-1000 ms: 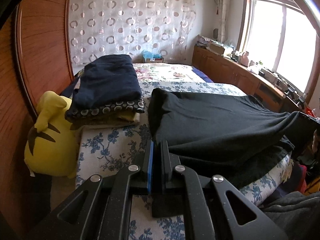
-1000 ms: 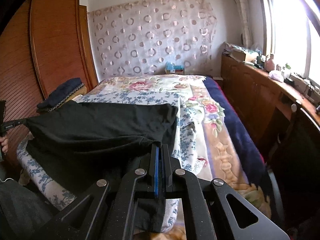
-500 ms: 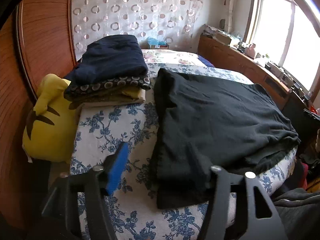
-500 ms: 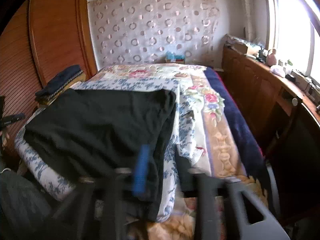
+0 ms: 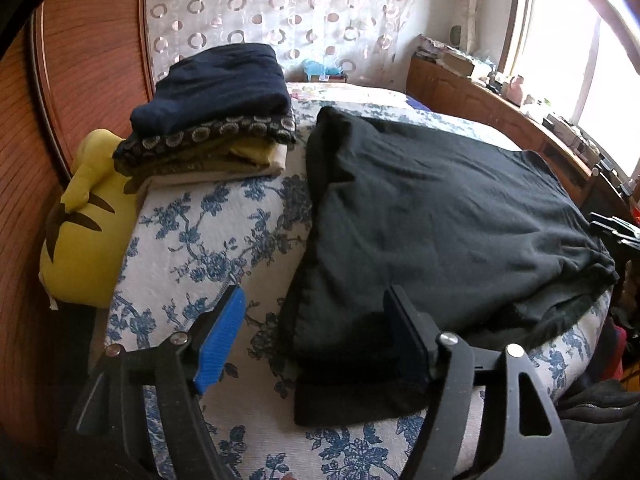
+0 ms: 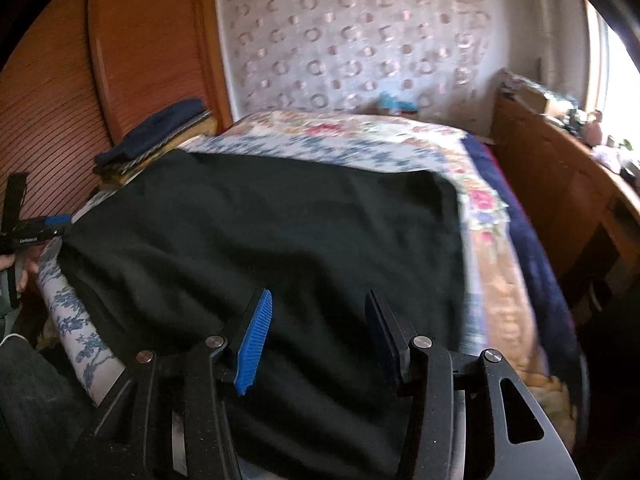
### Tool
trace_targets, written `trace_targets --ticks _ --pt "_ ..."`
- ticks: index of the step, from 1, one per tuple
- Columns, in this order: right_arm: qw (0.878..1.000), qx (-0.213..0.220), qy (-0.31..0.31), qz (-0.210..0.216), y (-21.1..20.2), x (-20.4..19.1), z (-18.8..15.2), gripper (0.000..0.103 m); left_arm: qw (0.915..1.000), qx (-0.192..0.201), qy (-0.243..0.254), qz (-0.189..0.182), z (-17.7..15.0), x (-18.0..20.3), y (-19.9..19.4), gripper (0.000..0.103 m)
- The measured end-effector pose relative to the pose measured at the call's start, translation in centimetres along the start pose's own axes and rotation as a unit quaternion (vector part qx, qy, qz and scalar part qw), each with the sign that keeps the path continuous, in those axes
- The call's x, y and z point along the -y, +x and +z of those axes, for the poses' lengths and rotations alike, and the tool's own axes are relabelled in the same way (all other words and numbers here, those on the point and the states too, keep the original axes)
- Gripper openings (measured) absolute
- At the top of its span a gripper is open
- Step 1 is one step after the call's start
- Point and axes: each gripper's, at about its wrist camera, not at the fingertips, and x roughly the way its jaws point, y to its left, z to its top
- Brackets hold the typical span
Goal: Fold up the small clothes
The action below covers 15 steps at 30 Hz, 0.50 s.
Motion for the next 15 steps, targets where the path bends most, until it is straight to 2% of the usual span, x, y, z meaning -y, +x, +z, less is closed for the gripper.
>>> trace_targets --ticks 7,15 --pt "0.999 -0.03 -0.022 0.017 4.6 -2.2 0.0 0.05 0.9999 -0.013 -0.003 0.011 -0.6 -0.3 0.8 0.073" --pt "0.999 -0.031 -0.021 0.01 5.9 -2.9 0.1 0.052 0.9998 -0.003 -0.005 0.02 -1.2 -0.2 1.1 0.073"
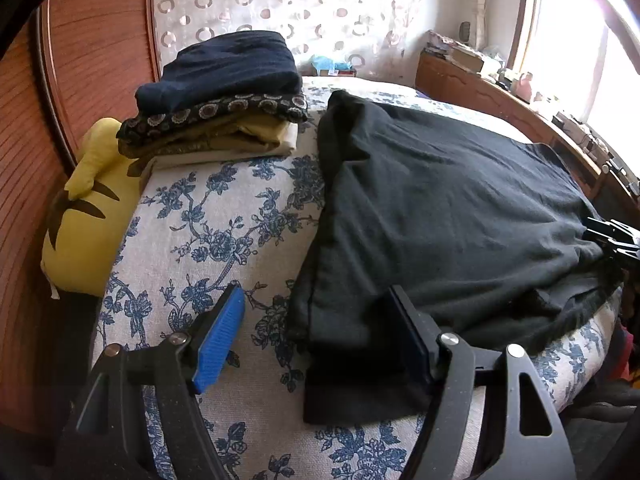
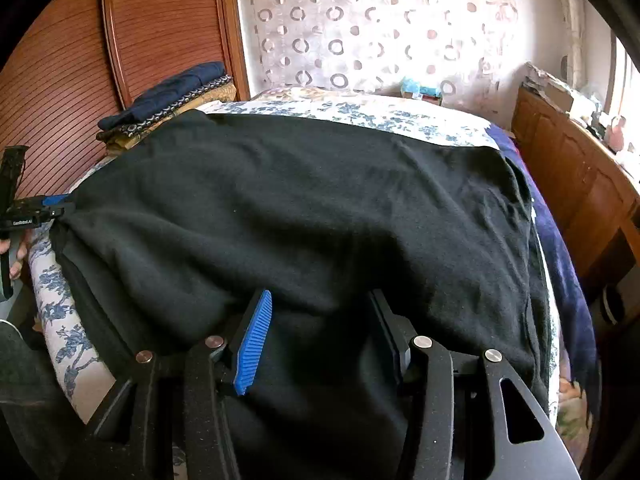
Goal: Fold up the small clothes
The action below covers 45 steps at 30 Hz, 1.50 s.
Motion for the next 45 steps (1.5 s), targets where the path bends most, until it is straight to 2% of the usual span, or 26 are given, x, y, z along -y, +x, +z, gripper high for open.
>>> trace_targets --ticks 7,14,21,25,28,33,35,36,38,45 --pt "1.0 0.007 -0.019 -0.019 -0.3 -0.8 -0.7 0.059 0.9998 0.002 -0.015 -0.01 -0.6 -0.4 -0.8 0.073" --pt "1.0 0.013 -0.017 -0.019 -0.8 -0.4 -1.1 0.063 0.9993 0.003 -0.023 -0.028 -1.5 -0.1 -1.9 0.054" --pt "0.999 0.025 -0.012 -0.02 -0.9 -0.2 -1.6 0.065 0.9992 0.008 -0.028 -0.029 -1.5 0.4 -1.8 0.054" --pt "0.999 0.026 -0.013 -0.019 -1.0 -0.2 -1.8 0.066 0.9992 0.01 -0.026 -0.029 -1.4 0.6 -1.7 0.046" --pt "0.999 0.027 -0.013 -0.018 -1.0 -0.1 -1.9 0.066 0.9988 0.021 -0.032 -0.031 -1.6 0.5 -1.7 0.044" --pt "0.999 0.027 -0.012 -0.017 -1.0 -0.1 -1.9 0.066 0.9982 0.026 -0.039 -0.037 -1.6 0.3 -1.6 0.026" --pt "0.999 0.027 -0.013 -0.017 -1.1 -0.1 -1.9 0.066 0.9977 0.021 -0.043 -0.048 -1.5 0.3 -1.5 0.012" --pt "0.999 0.027 -0.013 -0.017 -1.0 -0.1 -1.9 0.066 0.9973 0.02 -0.046 -0.054 -1.4 0.3 -1.6 0.01" --pt "0.999 0.027 -0.013 -0.015 -1.0 -0.1 -1.9 0.067 0.997 0.033 -0.047 -0.052 -1.1 0.6 -2.2 0.009" --pt "0.999 0.028 -0.012 -0.013 -1.0 0.0 -1.8 0.067 0.9912 0.096 -0.022 -0.088 2.1 2.9 -5.5 0.008"
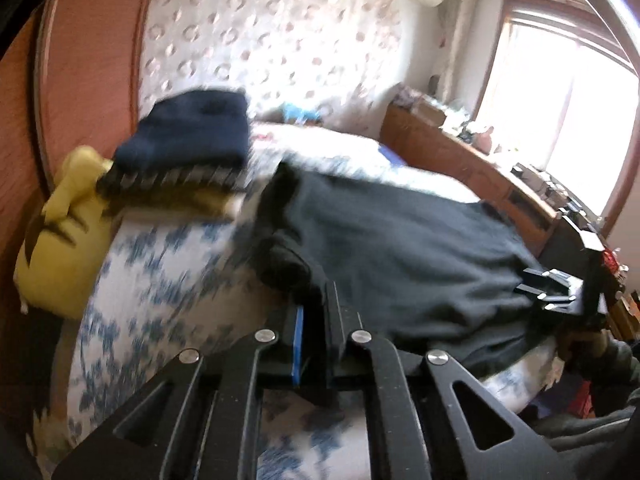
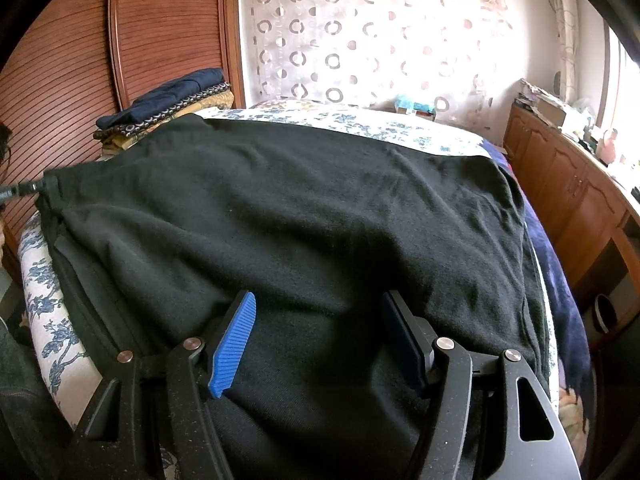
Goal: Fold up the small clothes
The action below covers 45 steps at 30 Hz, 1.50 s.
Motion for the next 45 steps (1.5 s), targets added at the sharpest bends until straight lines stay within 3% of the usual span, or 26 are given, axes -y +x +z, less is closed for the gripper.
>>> trace_targets --ticks 7,16,24,28,33,34,37,39,41,45 --pt "1.0 0.001 0.001 0.002 0.0 0.1 0.0 0.067 0.9974 0.038 0.038 -0.049 3.9 4.0 0.0 0.008" --pt "1.0 0.001 0.0 0.002 0.1 0.2 -0.1 0.067 0.9902 0.059 0.071 -0.105 7.0 8.1 1.1 0.008" --pt "1.0 -0.016 0.01 0.007 -0.2 0.5 0.5 0.067 0.9784 0.063 0.115 -0.16 10.0 13.3 1.4 0.007" --pt "1.0 0.002 0.013 0.0 -1.7 1.0 1.0 0.067 0.973 0.069 0.125 -0.181 10.9 15.5 0.9 0.007" --pt "0.999 0.021 0.024 -0.011 -3.2 1.6 1.3 0.067 0.9732 0.05 0.143 -0.173 10.4 17.4 1.4 0.008" --pt "0.999 0.023 0.024 -0.014 -3.3 1.6 1.2 0.067 0.9741 0.044 0.148 -0.165 10.2 17.5 1.5 0.013" --pt "0.999 0.026 0.026 -0.015 -3.3 1.6 1.3 0.067 0.9739 0.039 0.151 -0.165 9.9 18.0 2.2 0.044" --pt "0.999 0.031 0.027 -0.018 -3.4 1.5 1.2 0.067 0.9751 0.036 0.152 -0.158 9.6 17.8 2.6 0.05" --pt "0.999 0.035 0.031 -0.014 -3.5 1.7 1.1 0.067 0.976 0.024 0.148 -0.159 9.4 17.4 2.9 0.064" --pt "0.999 0.038 0.028 -0.005 -3.6 1.4 1.5 0.067 0.98 0.016 0.138 -0.143 8.7 15.8 3.4 0.075"
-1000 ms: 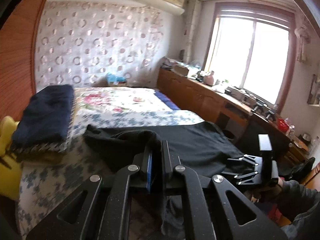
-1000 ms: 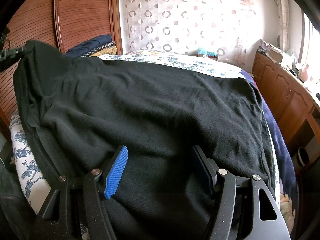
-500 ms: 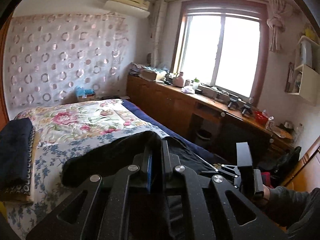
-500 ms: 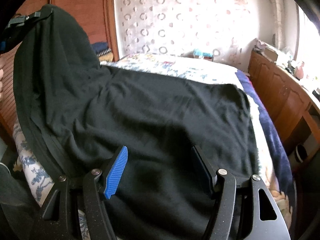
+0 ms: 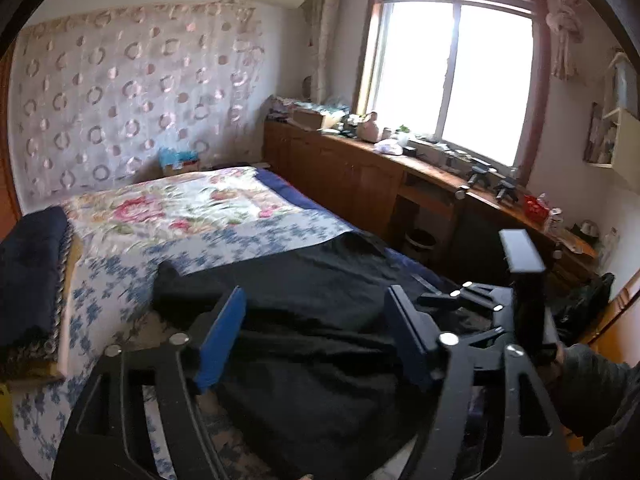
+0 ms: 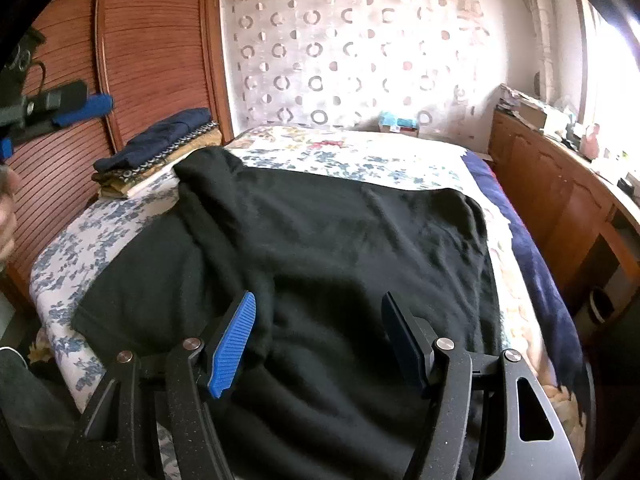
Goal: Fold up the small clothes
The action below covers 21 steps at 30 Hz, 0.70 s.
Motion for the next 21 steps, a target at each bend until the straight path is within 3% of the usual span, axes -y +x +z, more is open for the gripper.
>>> trace_targets --ticks 6,12,15,18,20,21 --pt "1.0 -0.004 -0.009 0.021 1.1 -0.9 0.9 0.067 0.9984 -0.023 -0.017 0.049 -2.6 -2.9 0.4 0.078" --pt "0.997 -0.053 -0.022 0.044 4.6 -1.9 1.3 0.067 0.9959 -0.039 -0.035 0.074 -4.8 -4.7 0.7 0.078" --pt "0.996 -0.073 -0.023 0.055 6.0 -2.2 1.3 0.059 0.9946 -0.046 -0.042 0.082 -5.8 -5.4 0.9 0.078" --pt "0.994 -0.08 -0.025 0.066 6.7 -2.4 1.6 0.044 0.9946 -0.049 -0.049 0.077 -6.7 -5.7 0.9 0.078" --pt "0.993 -0.086 -0.029 0.076 7.1 -2.7 1.7 0.007 0.9937 -0.052 -0.054 0.083 -7.0 -6.0 1.0 0.078" --pt "0.991 -0.092 -0.035 0.086 7.4 -2.9 1.8 0.007 0.9935 -0.053 -0.056 0.084 -7.1 -6.1 1.0 0.078"
